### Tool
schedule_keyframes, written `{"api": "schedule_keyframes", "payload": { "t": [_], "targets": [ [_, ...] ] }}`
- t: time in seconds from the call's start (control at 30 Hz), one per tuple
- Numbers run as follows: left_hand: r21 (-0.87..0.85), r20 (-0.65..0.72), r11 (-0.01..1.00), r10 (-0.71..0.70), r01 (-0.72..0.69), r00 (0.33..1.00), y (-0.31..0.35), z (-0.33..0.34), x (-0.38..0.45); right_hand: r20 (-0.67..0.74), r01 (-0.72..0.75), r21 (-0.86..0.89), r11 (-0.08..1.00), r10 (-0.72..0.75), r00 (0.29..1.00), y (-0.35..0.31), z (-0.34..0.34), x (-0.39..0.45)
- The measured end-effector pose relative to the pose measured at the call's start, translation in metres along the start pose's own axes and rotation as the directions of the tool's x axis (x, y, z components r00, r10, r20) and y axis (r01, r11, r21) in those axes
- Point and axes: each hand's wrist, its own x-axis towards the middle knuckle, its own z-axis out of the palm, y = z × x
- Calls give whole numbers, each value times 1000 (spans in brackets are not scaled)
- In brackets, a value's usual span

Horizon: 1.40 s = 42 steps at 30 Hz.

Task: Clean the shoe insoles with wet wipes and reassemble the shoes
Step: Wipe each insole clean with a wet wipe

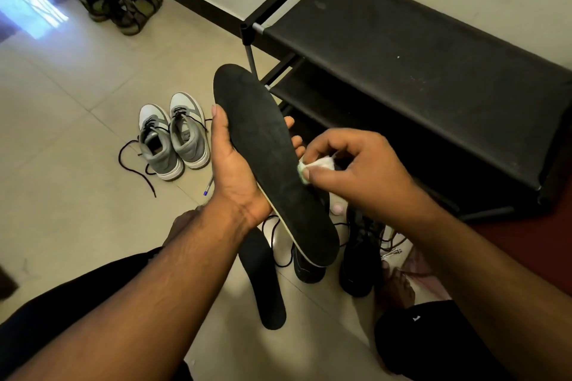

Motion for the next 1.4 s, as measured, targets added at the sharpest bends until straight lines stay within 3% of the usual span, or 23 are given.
{"api": "schedule_keyframes", "payload": {
  "t": [0.13, 0.27, 0.37, 0.43, 0.57, 0.7, 0.87, 1.0, 1.13, 1.23, 1.3, 1.4],
  "targets": [
    [11, 1, 1000, -7, 7, 1000, 0, -1, 0, 144, 125, -326, 937, -81, 986, 3, 15, -3],
    [22, 19, 1000, -7, 7, 1000, -2, -1, 0, 14, -22, -531, 847, 35, 999, 22, 6, 8],
    [33, 50, 999, 1, -2, 999, -1, -1, -1, -132, -67, -374, 925, 18, 991, 25, -6, 10],
    [33, 53, 999, -2, 0, 999, 0, -2, 0, -163, -16, -221, 975, -20, 986, 18, -10, 9],
    [24, 17, 1000, -8, 7, 1000, -1, 0, -1, -19, 153, -12, 988, -154, 988, -2, 8, -4],
    [54, -41, 999, 3, -1, 999, -6, 1, -1, 29, 320, -159, 934, -319, 947, 0, 30, -9],
    [27, 1, 1000, -2, 2, 1000, -6, 2, -1, -114, 123, -298, 947, -163, 980, 24, 16, 2],
    [25, 33, 1000, 2, -2, 999, -5, 3, -4, -234, 149, -287, 946, -220, 947, 22, 9, 7],
    [24, 39, 999, -45, 44, 998, -4, 6, -5, -68, 336, -149, 930, -349, 935, 7, 18, -2],
    [47, 14, 997, -55, 54, 998, -4, 7, -6, 17, 415, -210, 885, -421, 907, 9, 26, -3],
    [62, 18, 995, -77, 76, 997, -5, 6, -6, -3, 347, -285, 894, -363, 932, 18, 26, 1],
    [58, 34, 996, -64, 62, 997, -6, 6, -6, -148, 145, -313, 939, -199, 969, 26, 19, 6]
  ]
}}
